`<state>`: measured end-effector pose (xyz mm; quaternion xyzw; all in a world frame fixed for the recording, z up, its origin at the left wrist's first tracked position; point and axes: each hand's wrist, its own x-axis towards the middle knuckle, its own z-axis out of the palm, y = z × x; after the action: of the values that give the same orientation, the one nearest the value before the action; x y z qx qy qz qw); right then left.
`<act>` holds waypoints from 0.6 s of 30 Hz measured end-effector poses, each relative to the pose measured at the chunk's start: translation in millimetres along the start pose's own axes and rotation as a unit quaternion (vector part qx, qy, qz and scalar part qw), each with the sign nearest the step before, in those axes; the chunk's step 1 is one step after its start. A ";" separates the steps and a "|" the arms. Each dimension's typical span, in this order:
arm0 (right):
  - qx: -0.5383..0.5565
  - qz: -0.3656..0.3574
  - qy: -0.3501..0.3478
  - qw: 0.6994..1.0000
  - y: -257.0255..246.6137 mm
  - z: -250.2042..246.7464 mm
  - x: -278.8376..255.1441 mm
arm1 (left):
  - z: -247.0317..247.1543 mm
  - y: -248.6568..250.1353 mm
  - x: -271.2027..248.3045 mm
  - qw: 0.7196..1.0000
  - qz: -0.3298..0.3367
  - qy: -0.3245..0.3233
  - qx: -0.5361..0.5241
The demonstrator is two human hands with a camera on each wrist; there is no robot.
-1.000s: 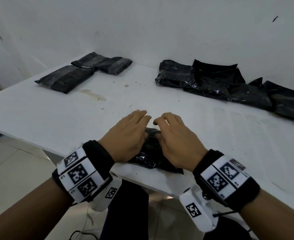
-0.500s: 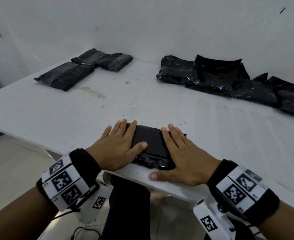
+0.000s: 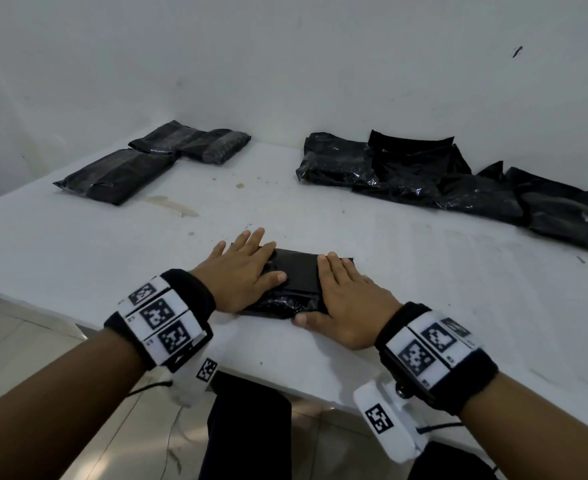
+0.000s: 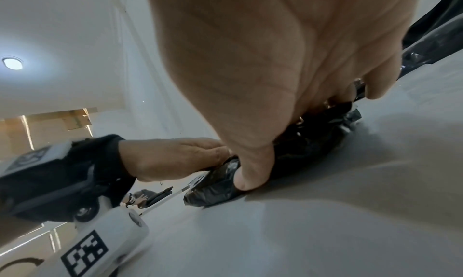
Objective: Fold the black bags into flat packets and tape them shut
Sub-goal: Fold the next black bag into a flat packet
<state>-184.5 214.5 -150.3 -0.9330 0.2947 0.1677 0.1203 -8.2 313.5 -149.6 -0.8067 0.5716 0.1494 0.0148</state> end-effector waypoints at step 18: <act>0.036 -0.034 0.015 0.999 27.8 5.7 6.0 | 7.1 -4.0 -17.2 0.996 -0.033 -0.072 -0.039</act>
<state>-197.7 191.2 -161.3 -0.9398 0.2708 0.1392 0.1551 -11.3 332.1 -152.6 -0.8124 0.5357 0.2286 0.0288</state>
